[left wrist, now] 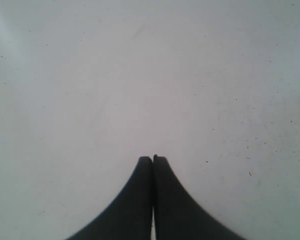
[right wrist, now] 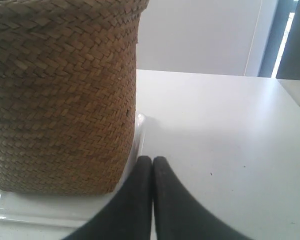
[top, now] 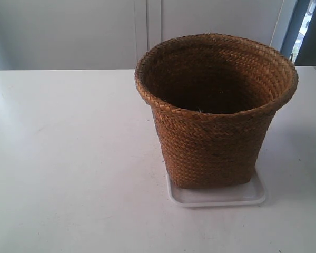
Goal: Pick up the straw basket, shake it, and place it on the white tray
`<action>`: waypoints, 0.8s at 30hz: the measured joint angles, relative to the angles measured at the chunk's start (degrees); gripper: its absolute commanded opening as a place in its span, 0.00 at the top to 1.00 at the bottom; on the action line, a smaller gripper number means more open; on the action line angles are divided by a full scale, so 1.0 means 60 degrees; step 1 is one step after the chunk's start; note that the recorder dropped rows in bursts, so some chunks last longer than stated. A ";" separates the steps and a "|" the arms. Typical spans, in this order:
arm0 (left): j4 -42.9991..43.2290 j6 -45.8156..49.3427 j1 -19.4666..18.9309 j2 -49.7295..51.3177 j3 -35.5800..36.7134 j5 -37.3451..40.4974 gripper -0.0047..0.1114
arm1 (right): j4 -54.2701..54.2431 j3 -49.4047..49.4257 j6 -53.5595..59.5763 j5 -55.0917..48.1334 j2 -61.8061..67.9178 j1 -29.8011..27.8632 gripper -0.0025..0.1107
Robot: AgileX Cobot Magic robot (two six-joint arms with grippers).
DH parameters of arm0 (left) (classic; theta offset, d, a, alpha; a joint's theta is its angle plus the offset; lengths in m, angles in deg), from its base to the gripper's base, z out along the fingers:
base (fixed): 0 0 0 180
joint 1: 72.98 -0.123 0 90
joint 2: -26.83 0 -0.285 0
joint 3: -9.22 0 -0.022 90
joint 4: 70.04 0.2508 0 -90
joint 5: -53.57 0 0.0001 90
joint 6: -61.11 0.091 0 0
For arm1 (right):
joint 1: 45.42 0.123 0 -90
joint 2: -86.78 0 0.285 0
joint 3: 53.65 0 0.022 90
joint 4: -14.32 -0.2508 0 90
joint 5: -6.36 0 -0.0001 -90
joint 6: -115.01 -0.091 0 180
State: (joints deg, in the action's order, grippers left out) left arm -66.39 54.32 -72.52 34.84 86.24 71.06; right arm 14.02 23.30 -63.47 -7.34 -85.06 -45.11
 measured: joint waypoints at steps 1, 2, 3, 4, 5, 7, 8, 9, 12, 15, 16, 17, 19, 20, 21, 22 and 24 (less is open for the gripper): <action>0.0000 0.0000 0.0000 0.0000 0.0000 0.0000 0.96 | 0.0000 0.0000 0.0000 -0.0102 0.0000 0.0000 0.98; 0.0000 0.0000 0.0000 0.0000 0.0000 0.0000 0.96 | 0.0000 0.0000 0.0000 -0.0294 0.0000 0.0000 0.98; 0.0000 0.0000 0.0000 0.0000 0.0000 0.0000 0.96 | 0.0000 0.0000 0.0000 -0.0521 0.0000 0.0000 0.98; 0.0000 0.0000 0.0000 0.0000 0.0000 0.0000 0.96 | 0.0000 0.0000 0.0000 -0.0655 0.0000 0.0000 0.98; 0.0000 0.0000 0.0000 0.0000 0.0000 0.0000 0.96 | 0.0000 0.0000 0.0000 -0.0798 0.0000 0.0000 0.98; 0.0000 0.0000 0.0000 0.0000 0.0000 0.0000 0.96 | 0.0000 0.0000 0.0000 -0.0910 0.0000 0.0000 0.98; 0.0000 0.0000 0.0000 0.0000 0.0000 0.0000 0.96 | 0.0000 0.0000 0.0000 -0.0923 0.0000 0.0000 0.98; 0.0000 0.0000 0.0000 0.0000 0.0000 0.0000 0.96 | 0.0000 0.0000 0.0000 -0.0923 0.0000 0.0000 0.98; 0.0000 0.0000 0.0000 0.0000 0.0000 0.0000 0.96 | 0.0000 0.0000 0.0000 -0.0923 0.0000 0.0000 0.98; 0.0000 0.0000 0.0000 0.0000 0.0000 0.0000 0.96 | 0.0000 0.0000 0.0000 -0.0923 0.0000 0.0000 0.98; 0.0000 0.0000 0.0000 0.0000 0.0000 0.0000 0.96 | 0.0000 0.0000 0.0000 -0.0923 0.0000 0.0000 0.98; 0.0000 0.0000 0.0000 0.0000 0.0000 0.0000 0.96 | 0.0000 0.0000 0.0000 -0.0923 0.0000 0.0000 0.98; 0.0000 0.0000 0.0000 0.0000 0.0000 0.0000 0.96 | 0.0000 0.0000 0.0000 -0.0923 0.0000 0.0000 0.98; 0.0000 0.0000 0.0000 0.0000 0.0000 0.0000 0.96 | 0.0000 0.0000 0.0000 -0.0923 0.0000 0.0000 0.98; 0.0000 0.0000 0.0000 0.0000 0.0000 0.0000 0.96 | 0.0000 0.0000 0.0000 -0.0923 0.0000 0.0000 0.98; 0.0000 0.0000 0.0000 0.0000 0.0000 0.0000 0.96 | 0.0000 0.0000 0.0000 -0.0923 0.0000 0.0000 0.98; 0.0000 0.0000 0.0000 0.0000 0.0000 0.0000 0.96 | 0.0000 0.0000 0.0000 -0.0923 0.0000 0.0000 0.98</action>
State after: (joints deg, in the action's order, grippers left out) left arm -66.39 54.32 -72.52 34.84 86.24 71.06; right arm 14.02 23.30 -63.47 -12.88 -85.06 -45.11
